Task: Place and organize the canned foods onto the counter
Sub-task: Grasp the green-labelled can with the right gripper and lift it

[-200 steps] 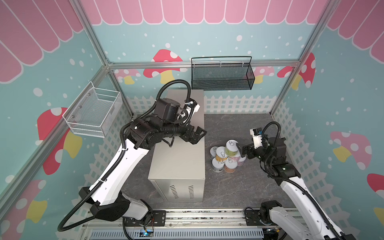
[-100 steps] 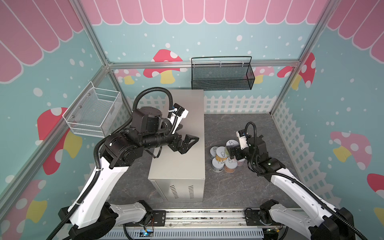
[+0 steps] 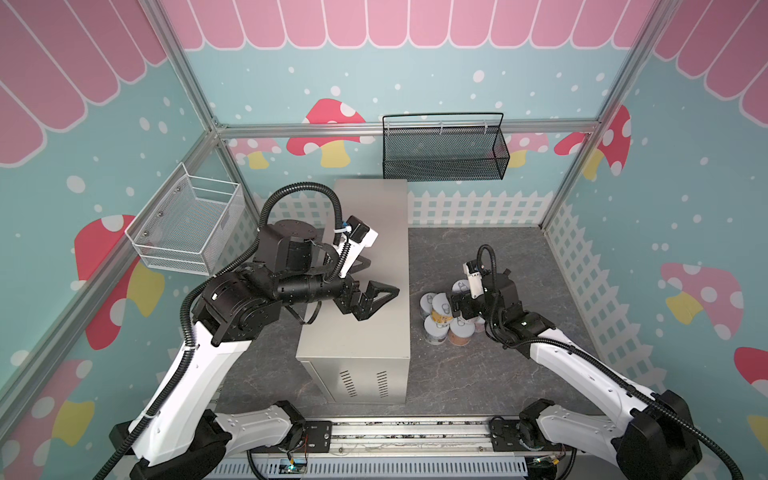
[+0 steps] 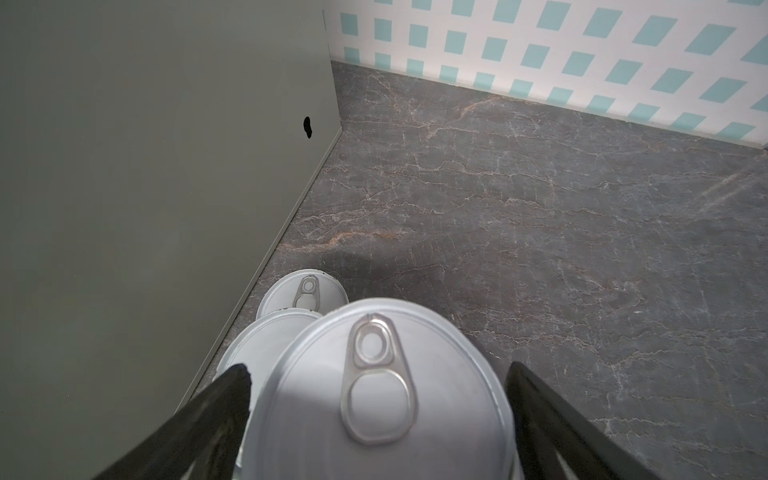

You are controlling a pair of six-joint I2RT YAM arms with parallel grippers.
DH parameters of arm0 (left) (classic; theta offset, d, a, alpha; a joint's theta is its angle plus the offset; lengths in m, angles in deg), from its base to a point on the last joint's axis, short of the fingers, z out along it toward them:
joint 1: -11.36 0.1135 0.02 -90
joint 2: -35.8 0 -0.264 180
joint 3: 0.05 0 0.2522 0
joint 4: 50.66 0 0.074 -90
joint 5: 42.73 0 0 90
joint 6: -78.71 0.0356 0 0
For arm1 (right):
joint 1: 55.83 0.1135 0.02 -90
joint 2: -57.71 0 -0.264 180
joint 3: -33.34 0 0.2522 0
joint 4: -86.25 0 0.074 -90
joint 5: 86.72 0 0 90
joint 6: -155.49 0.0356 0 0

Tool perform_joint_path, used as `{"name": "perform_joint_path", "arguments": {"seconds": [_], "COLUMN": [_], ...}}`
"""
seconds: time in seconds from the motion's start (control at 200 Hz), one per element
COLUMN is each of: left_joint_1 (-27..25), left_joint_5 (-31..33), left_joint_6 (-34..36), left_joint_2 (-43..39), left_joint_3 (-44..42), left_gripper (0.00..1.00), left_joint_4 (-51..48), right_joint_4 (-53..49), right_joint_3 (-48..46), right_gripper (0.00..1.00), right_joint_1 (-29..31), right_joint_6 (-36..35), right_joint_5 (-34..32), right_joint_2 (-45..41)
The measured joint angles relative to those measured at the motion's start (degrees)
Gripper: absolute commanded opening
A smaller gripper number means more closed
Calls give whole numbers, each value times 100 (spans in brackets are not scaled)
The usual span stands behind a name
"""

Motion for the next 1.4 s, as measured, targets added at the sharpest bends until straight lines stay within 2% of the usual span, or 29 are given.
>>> {"name": "perform_joint_path", "arguments": {"seconds": [0.52, 0.791, 0.926, 1.166, 1.401], "left_joint_1": [0, 0, 0, 0, 0], "left_joint_5": [-212, -162, -20, 446, 975], "left_joint_6": [44, 111, 201, 302, 249], "left_joint_2": [70, 70, 44, -90, -258], "left_joint_3": [-50, -66, -68, -68, -68], "left_gripper": [100, 100, 100, 100, 100], "left_joint_4": [0, -2, -44, -223, -323], "right_joint_4": [-66, -476, -793, -1440, -2116], "right_joint_3": [85, 636, 1287, 2970, 4485], "right_gripper": [61, 58, 58, 57, 58], "right_joint_1": [39, 42, 42, 42, 42], "right_joint_6": [-50, -249, -474, -1043, -1620], "right_joint_5": [-92, 120, 485, 1303, 2780], "right_joint_2": [0, -35, -37, 136, 507]}}
